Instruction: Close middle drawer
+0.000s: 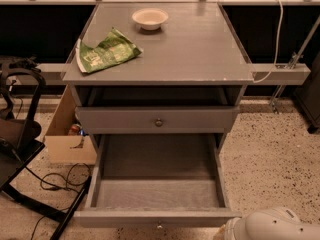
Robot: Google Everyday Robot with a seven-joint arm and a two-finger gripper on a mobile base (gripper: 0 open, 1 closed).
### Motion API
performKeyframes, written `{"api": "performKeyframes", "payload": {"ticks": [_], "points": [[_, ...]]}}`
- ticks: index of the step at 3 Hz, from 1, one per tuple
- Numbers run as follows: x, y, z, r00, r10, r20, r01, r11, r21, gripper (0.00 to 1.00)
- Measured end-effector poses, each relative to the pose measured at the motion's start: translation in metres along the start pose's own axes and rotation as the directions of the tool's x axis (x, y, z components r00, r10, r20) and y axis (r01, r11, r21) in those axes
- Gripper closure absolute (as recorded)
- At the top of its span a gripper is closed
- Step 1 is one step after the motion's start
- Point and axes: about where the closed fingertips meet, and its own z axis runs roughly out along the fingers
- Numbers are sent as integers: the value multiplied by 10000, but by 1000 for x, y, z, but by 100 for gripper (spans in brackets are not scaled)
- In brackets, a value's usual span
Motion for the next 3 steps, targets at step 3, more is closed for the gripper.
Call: {"api": "performKeyframes", "payload": {"ticks": [3], "points": [[13, 8, 58, 9994, 23, 346, -32, 9997, 262, 100]]}}
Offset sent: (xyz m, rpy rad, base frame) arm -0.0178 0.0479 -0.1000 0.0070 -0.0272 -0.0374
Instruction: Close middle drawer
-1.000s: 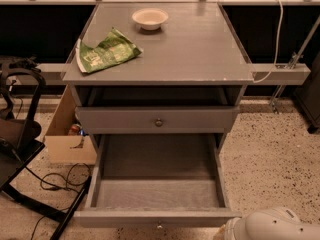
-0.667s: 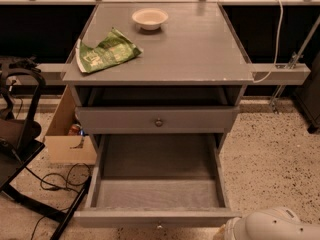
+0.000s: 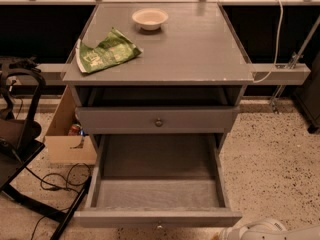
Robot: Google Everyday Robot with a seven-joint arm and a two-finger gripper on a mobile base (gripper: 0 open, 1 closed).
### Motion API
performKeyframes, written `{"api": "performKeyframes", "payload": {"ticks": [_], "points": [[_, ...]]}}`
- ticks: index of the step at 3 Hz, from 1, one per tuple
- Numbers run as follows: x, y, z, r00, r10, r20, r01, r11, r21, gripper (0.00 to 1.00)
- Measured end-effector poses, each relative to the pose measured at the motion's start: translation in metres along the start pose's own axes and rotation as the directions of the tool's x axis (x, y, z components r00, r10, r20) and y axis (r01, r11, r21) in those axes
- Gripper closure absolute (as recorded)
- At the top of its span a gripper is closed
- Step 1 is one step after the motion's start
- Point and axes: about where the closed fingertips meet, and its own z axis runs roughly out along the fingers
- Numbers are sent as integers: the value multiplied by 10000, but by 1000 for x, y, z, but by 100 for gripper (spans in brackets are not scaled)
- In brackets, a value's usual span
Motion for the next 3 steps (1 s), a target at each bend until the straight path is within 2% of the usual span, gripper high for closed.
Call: {"api": "performKeyframes", "payload": {"ticks": [1, 2, 3], "points": [[-4, -20, 27, 9965, -280, 794, 235, 9981, 578, 100], [-18, -40, 56, 9863, -691, 1498, 534, 9929, 1067, 100], [-35, -49, 75, 9772, -946, 1899, 708, 9892, 1285, 100]]}}
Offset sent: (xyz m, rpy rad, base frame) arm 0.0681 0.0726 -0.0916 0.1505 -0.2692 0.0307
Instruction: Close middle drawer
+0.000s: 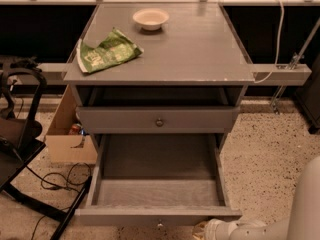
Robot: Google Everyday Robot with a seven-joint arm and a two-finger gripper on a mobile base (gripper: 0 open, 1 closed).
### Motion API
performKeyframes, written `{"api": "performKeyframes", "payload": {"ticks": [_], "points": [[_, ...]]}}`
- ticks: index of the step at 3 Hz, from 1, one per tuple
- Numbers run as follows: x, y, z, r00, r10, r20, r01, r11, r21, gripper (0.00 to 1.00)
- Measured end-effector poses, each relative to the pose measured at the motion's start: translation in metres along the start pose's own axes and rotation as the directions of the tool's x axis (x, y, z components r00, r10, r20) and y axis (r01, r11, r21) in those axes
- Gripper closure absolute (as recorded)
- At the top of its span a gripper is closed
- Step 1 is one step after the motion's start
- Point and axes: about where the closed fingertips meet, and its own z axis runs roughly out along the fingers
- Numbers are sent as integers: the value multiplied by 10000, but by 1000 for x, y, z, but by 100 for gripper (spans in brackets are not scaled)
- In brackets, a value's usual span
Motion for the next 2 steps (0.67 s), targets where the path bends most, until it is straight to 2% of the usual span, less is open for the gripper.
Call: {"api": "performKeyframes", "payload": {"ticks": [1, 2], "points": [[0, 1, 0, 10000, 0, 1, 0, 10000, 0, 100], [-8, -8, 2, 9998, -159, 95, 157, 9998, 146, 100]]}}
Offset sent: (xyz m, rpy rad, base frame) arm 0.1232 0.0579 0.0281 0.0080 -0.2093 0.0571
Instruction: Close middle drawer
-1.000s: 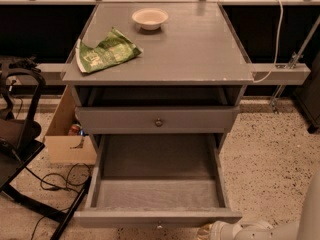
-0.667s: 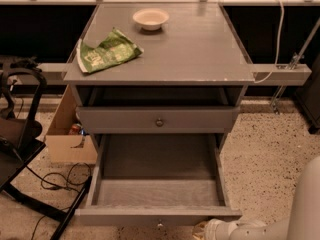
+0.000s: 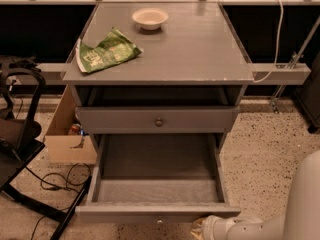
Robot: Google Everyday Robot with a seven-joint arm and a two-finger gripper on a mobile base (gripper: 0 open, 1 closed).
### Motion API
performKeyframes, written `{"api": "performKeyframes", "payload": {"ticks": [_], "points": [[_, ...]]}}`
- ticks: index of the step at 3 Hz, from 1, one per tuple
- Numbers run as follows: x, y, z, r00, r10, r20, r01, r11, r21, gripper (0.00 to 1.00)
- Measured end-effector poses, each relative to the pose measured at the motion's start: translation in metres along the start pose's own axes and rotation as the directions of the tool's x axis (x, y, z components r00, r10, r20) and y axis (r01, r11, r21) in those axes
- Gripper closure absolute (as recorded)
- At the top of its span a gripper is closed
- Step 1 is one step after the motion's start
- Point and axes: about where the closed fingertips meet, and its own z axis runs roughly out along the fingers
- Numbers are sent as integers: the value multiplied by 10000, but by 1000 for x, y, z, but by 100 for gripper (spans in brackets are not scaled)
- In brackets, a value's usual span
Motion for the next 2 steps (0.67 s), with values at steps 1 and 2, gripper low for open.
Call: {"api": "performKeyframes", "payload": {"ticks": [1, 2], "points": [[-16, -21, 2, 9996, -246, 115, 243, 9993, 269, 100], [-23, -29, 1, 9993, -348, 161, 342, 9987, 385, 100]]}}
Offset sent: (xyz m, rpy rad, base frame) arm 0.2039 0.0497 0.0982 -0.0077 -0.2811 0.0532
